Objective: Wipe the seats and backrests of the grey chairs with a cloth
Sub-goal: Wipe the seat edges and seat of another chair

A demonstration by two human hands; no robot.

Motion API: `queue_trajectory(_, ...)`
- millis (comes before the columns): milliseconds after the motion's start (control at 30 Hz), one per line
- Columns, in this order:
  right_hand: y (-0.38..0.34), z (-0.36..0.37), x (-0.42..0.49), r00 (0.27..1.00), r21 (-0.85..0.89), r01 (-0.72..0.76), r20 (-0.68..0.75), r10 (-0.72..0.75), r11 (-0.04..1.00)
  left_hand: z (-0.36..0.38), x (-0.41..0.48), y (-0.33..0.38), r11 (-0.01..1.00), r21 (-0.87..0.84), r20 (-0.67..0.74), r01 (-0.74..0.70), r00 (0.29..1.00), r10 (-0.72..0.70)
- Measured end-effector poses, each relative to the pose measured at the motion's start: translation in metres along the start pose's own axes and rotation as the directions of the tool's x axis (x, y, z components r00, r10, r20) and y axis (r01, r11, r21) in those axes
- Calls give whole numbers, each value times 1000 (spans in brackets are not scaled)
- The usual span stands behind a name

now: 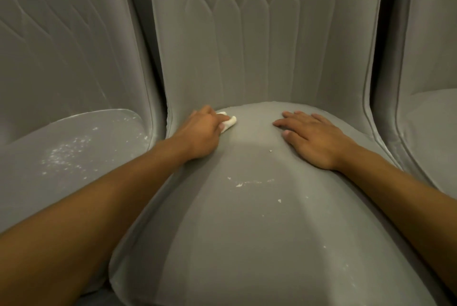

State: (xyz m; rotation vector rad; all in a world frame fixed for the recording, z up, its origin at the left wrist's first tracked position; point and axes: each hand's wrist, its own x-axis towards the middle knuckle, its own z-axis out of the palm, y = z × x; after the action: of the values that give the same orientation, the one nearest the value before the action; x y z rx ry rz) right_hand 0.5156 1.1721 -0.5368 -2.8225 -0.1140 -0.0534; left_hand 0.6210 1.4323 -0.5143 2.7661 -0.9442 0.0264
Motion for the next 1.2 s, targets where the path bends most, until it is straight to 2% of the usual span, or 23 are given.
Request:
queue_trajectory(67,0,-2,1,999,80,8,-43,-4,997,7,7,16,992,-104,20,-65,998,68)
queue_trajectory(133,0,-5,2,995,148,10,-101,5,989,10,0,51,951,-212,85,-223,966,245)
queue_trajectory(233,-1,-7,0,993,156,11,-117,8,988,11,-30,94,831,-296,123,-470,844,521)
queue_trajectory(300,-1,-5,1,994,137,7,-108,8,991,7,-39,94,780,-343,128,-524,796,591)
queue_trajectory(333,0,-4,2,994,138,5,-111,11,990,6,-35,85,784,-330,112,-526,803,585)
queue_trajectory(400,1,-4,2,992,154,-1,-126,20,988,10,-20,64,857,-179,14,-483,870,493)
queue_trajectory(467,1,-4,2,991,160,-4,-130,25,987,14,-7,44,948,-24,-65,-319,946,317)
queue_trajectory(500,1,-4,2,992,150,-2,-127,21,989,16,-7,42,965,-20,-57,-262,964,261)
queue_trajectory(567,1,-2,2,994,106,4,-113,8,994,20,-18,52,949,-61,-15,-308,951,308)
queue_trajectory(667,1,-2,2,996,42,0,-92,3,999,20,-56,86,862,-116,19,-493,867,498)
queue_trajectory(733,-1,-2,1,997,10,6,-83,-5,1000,17,-78,103,817,-161,59,-553,821,568)
queue_trajectory(800,-1,-2,0,997,-23,23,-75,-25,999,16,-86,106,800,-175,59,-574,805,590)
queue_trajectory(933,1,-1,1,998,-49,22,-64,-25,999,16,-67,93,872,-121,23,-475,877,480)
queue_trajectory(1067,2,0,0,998,-48,31,-51,-34,998,18,-48,71,956,-158,-16,-249,968,250)
queue_trajectory(1133,2,-7,-2,998,-34,49,-33,-50,998,17,-51,78,953,-167,18,-252,966,259)
queue_trajectory(1200,7,-19,-8,997,-46,68,46,-66,997,16,-60,92,917,-200,53,-346,931,362)
